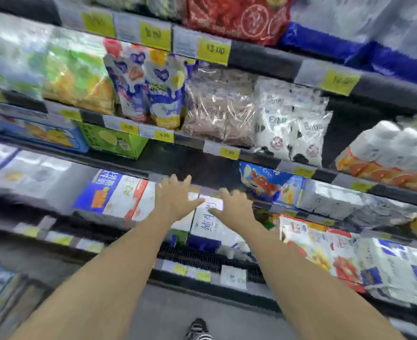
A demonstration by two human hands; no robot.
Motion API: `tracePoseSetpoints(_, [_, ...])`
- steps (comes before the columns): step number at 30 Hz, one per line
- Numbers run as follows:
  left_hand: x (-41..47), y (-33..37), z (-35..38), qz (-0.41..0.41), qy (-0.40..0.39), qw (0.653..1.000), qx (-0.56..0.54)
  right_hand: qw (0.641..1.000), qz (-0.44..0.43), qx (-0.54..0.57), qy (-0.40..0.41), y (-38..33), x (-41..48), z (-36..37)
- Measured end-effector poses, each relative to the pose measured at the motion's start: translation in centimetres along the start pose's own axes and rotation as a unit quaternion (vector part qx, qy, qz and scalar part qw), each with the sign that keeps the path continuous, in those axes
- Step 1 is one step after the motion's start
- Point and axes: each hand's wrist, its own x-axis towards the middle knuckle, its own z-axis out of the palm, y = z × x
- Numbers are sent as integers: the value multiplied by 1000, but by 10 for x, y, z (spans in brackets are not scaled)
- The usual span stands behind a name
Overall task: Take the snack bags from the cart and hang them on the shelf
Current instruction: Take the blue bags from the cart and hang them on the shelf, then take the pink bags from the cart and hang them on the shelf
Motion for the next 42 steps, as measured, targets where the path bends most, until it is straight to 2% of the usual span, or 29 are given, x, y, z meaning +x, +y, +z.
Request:
tracePoseSetpoints(6, [-75,-66,2,-126,-31,991,-19,990,-118,-23,-69,-69,-10,-6])
tracePoseSetpoints(11, [-135,-148,18,-260,-38,964,-27,965,-235,-71,-91,-164,-4,6])
tracePoseSetpoints(18, [-223,-286,35,-424,-12,902,-75,919,-369,-100,-98,-318,-14,43])
tracePoseSetpoints(21, [-258,-342,45,-469,30,876,-109,897,-424,-94,-85,-387,-21,59])
tracePoseSetpoints(23, [-278,-377,49,-503,13,853,-136,881,-456,-100,-80,-433,-26,70])
tracePoseSetpoints(26, [-307,-434,61,-552,2,815,-178,852,-500,-116,-106,-508,-33,92])
tracePoseSetpoints(28, [-320,-466,72,-561,37,797,-220,829,-526,-140,-124,-554,-36,111])
tracePoseSetpoints(29, [-326,-482,79,-569,52,783,-245,823,-532,-146,-137,-575,-36,122])
tracePoseSetpoints(32, [-339,-529,101,-606,11,745,-277,820,-522,-148,-181,-630,-34,159])
tracePoseSetpoints(36, [-355,-588,145,-630,-53,741,-226,823,-491,-174,-226,-691,-15,214])
tracePoseSetpoints(39, [-357,-619,177,-641,-65,734,-215,831,-459,-195,-246,-726,3,253])
tracePoseSetpoints(42, [-354,-646,204,-659,-60,704,-256,854,-415,-178,-258,-753,18,290])
